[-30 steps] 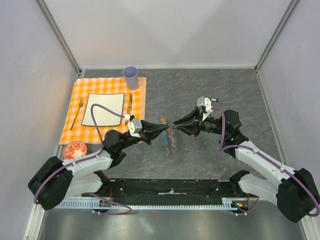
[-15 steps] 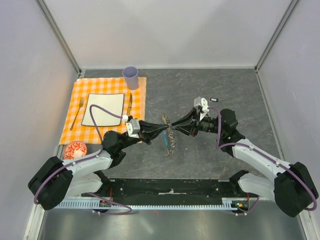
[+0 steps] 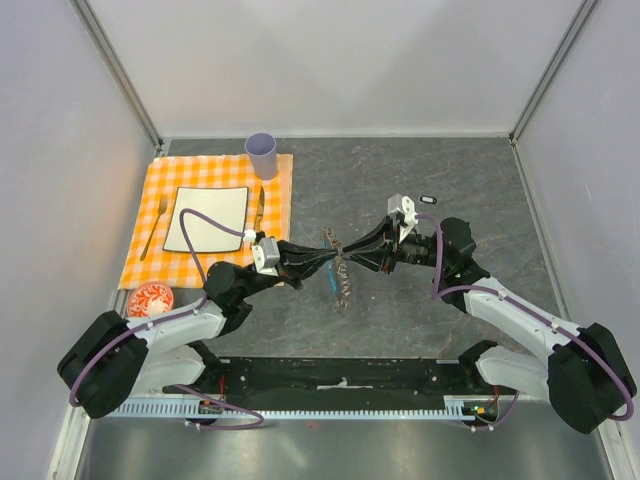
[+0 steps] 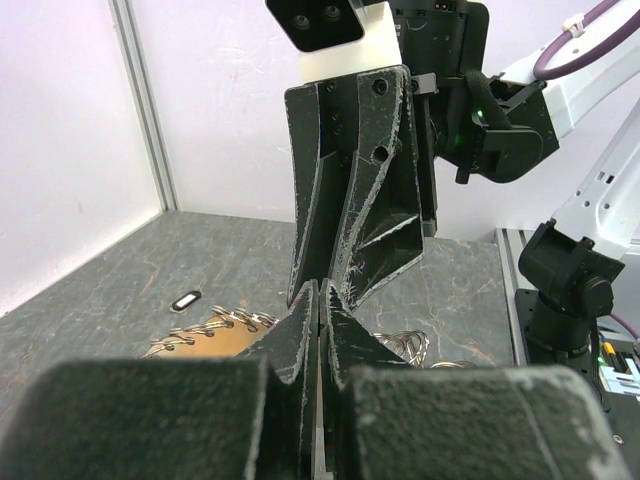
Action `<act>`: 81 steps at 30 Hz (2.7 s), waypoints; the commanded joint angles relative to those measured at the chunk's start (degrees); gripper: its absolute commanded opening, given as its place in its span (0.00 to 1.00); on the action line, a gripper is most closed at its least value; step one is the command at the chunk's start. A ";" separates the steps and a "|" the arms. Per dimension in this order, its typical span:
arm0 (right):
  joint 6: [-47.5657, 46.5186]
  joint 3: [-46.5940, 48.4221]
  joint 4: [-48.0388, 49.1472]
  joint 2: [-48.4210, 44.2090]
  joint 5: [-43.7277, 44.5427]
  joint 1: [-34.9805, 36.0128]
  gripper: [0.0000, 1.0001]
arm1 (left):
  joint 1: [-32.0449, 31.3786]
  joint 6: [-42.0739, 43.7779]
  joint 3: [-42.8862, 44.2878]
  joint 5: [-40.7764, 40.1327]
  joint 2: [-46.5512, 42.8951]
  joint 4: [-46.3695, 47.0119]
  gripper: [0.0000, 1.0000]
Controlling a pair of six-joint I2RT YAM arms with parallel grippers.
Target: Put the keys on the keyring
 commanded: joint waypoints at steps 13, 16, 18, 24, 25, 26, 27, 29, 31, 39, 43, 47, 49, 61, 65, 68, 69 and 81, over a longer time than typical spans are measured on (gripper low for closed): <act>0.18 1.59 4.06 -0.29 -3.02 1.69 0.32 | 0.01 -1.16 0.53 -0.29 0.14 5.49 0.02; 0.18 1.68 4.06 -0.20 -3.46 1.87 0.33 | 0.01 -1.16 0.44 -0.38 0.14 5.58 0.02; 0.09 1.68 4.06 0.06 -3.64 2.04 0.33 | 0.01 -1.16 0.44 -0.21 -0.04 5.49 0.02; 0.35 2.20 4.94 0.76 -4.17 2.66 0.32 | 0.01 -1.34 0.44 0.14 0.22 5.75 0.02; 0.44 2.38 4.77 0.85 -4.08 2.74 0.32 | 0.01 -1.42 0.35 0.32 0.31 6.02 0.02; 0.62 2.47 4.85 1.03 -3.73 2.92 0.32 | 0.01 -1.51 0.09 0.32 0.40 6.19 0.02; 0.97 2.47 4.85 1.12 -3.03 2.92 0.30 | 0.01 -1.60 0.09 0.50 0.40 6.37 0.02; 0.10 2.55 3.02 1.12 -0.49 2.92 0.27 | 0.01 -1.69 -0.17 0.58 0.58 6.28 0.02; -0.08 2.47 2.31 1.47 0.31 2.92 0.20 | 0.01 -1.69 -0.52 0.58 0.84 6.11 0.02; -4.37 2.55 -3.13 1.03 2.33 2.83 0.00 | 0.01 -0.37 -2.99 -0.73 0.14 6.73 0.02; -13.84 8.85 -23.10 -0.81 6.54 2.92 0.00 | 0.01 3.40 -2.90 -2.14 -2.76 -0.73 0.02; -24.41 16.77 -41.69 -2.83 12.68 3.71 0.00 | 0.01 7.01 -1.06 -2.66 -6.80 -11.98 0.20; -28.98 23.25 -53.08 -2.40 16.03 4.50 0.00 | 0.10 8.32 -0.88 -3.80 -9.08 -15.15 0.27; -46.75 54.13 -94.26 15.08 72.53 26.03 0.00 | 0.10 8.86 -1.66 -8.73 -15.68 -21.31 0.58; -47.81 55.38 -97.19 18.34 82.83 29.11 0.00 | 0.09 9.39 -3.60 -10.57 -18.14 -22.81 0.62; -47.99 56.52 -97.80 19.31 88.64 30.42 0.00 | 0.09 11.32 -4.04 -11.02 -18.93 -24.03 0.63; -48.16 57.22 -98.94 19.57 86.91 30.78 0.00 | 0.01 11.49 -4.22 -10.93 -18.94 -24.21 0.63; -52.03 49.77 -90.95 8.68 50.50 24.81 0.00 | 0.01 11.67 -5.63 -5.06 -16.47 -17.89 0.64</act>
